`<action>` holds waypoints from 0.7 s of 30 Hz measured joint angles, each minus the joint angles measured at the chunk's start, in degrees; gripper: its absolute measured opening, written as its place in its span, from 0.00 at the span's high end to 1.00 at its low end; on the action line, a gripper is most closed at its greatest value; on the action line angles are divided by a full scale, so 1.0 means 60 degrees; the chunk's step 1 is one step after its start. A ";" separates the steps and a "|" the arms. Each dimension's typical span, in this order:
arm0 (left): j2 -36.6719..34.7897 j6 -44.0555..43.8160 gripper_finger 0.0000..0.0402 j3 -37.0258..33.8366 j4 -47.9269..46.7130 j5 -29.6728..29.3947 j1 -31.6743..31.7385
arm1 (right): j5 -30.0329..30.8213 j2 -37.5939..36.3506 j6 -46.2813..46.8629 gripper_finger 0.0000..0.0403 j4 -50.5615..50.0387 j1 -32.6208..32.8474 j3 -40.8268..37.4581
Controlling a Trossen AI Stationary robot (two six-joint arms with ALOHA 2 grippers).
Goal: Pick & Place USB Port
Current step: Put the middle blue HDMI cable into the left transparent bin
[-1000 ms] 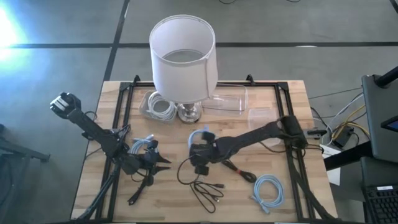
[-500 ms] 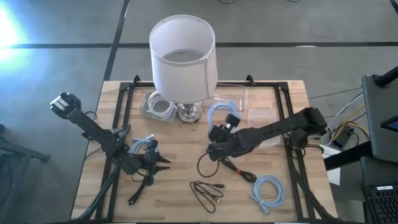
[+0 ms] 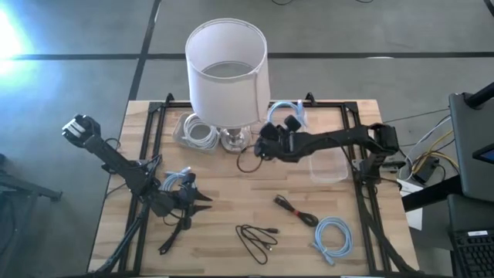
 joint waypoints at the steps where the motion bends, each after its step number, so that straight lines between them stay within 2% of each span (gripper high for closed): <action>1: 0.0000 -0.0022 0.74 0.0000 0.0002 -0.0002 0.0000 | -0.0183 0.0000 -0.0239 0.97 0.0520 -0.0146 -0.0177; 14: 0.0000 -0.0236 0.74 0.0000 0.0002 -0.0013 0.0000 | -0.0424 0.0000 -0.0705 0.96 0.5361 -0.0842 -0.2274; 18: 0.0000 -0.0314 0.74 0.0000 0.0002 -0.0013 -0.0001 | -0.0422 0.0000 -0.0762 0.91 0.6301 -0.0859 -0.2801; 21: 0.0000 -0.0331 0.74 0.0000 0.0002 -0.0013 -0.0004 | -0.0435 0.0000 -0.0559 0.88 0.6357 -0.0848 -0.3013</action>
